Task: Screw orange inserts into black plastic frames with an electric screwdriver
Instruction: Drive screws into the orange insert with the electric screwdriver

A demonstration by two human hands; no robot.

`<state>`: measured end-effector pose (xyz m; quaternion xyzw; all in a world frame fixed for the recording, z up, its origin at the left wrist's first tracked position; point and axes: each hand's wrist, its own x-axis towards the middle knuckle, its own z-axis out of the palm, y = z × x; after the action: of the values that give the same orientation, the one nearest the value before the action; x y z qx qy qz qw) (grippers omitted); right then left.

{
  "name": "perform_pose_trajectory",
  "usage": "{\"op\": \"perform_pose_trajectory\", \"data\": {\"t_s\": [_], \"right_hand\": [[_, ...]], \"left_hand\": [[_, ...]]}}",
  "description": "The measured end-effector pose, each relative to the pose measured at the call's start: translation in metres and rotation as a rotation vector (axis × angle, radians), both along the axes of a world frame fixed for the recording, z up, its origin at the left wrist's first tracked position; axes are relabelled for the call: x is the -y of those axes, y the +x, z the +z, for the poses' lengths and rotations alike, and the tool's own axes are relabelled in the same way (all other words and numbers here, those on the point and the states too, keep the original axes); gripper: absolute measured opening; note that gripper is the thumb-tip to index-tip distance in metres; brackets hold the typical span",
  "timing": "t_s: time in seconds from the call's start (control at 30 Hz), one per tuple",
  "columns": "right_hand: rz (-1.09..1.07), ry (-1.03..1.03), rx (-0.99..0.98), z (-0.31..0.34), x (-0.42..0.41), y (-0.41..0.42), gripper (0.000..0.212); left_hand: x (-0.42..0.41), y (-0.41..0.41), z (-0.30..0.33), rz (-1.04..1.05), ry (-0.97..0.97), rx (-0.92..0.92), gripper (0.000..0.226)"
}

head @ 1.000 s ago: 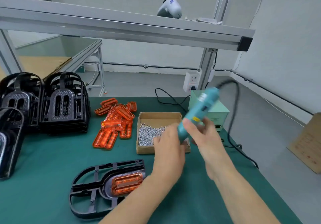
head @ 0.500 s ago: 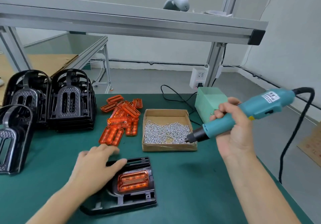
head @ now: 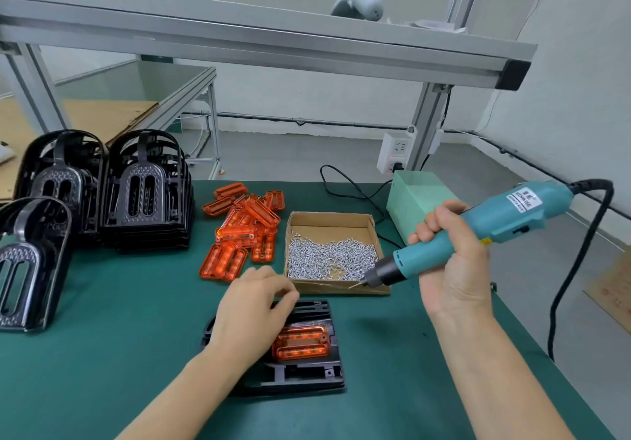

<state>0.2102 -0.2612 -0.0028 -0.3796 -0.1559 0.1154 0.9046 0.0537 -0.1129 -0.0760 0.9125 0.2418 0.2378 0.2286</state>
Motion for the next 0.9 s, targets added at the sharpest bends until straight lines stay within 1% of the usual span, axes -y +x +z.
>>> {"op": "perform_pose_trajectory", "data": {"t_s": [0.07,0.1,0.13,0.17,0.23,0.3,0.4,0.53,0.67,0.73,0.83,0.9], "right_hand": [[-0.001,-0.005,0.007,0.000,0.000,-0.001,0.017],[-0.004,-0.011,0.013,0.000,0.000,-0.002,0.018],[-0.006,-0.015,0.023,0.001,-0.001,-0.003,0.018],[-0.007,-0.018,0.034,0.001,-0.003,-0.005,0.019],[-0.007,-0.024,0.054,0.001,-0.005,-0.010,0.020],[-0.003,-0.033,0.072,0.002,-0.008,-0.013,0.020],[0.008,-0.057,0.099,0.002,-0.009,-0.016,0.019],[0.010,-0.075,0.107,0.001,-0.010,-0.021,0.019],[0.019,-0.081,0.107,0.000,-0.009,-0.025,0.019],[0.023,-0.081,0.105,0.000,-0.008,-0.026,0.018],[0.029,-0.082,0.105,0.001,-0.007,-0.027,0.018],[0.027,-0.088,0.111,0.002,-0.006,-0.028,0.018]], "left_hand": [[-0.008,0.006,0.012,0.016,0.009,0.140,0.011],[-0.013,0.013,0.019,0.014,0.036,0.157,0.011],[-0.018,0.022,0.025,-0.001,0.070,0.129,0.012],[-0.023,0.033,0.030,-0.019,0.104,0.055,0.013],[-0.028,0.056,0.033,-0.047,0.158,-0.179,0.016],[-0.029,0.075,0.027,-0.064,0.162,-0.381,0.016],[-0.027,0.091,0.021,-0.039,0.149,-0.488,0.016],[-0.028,0.097,0.025,-0.040,0.225,-0.552,0.019],[-0.029,0.093,0.017,-0.035,0.290,-0.520,0.018],[-0.028,0.089,0.014,-0.028,0.264,-0.435,0.015],[-0.025,0.080,0.013,-0.003,0.165,-0.241,0.016],[-0.022,0.069,0.017,0.011,-0.009,-0.080,0.015]]}}
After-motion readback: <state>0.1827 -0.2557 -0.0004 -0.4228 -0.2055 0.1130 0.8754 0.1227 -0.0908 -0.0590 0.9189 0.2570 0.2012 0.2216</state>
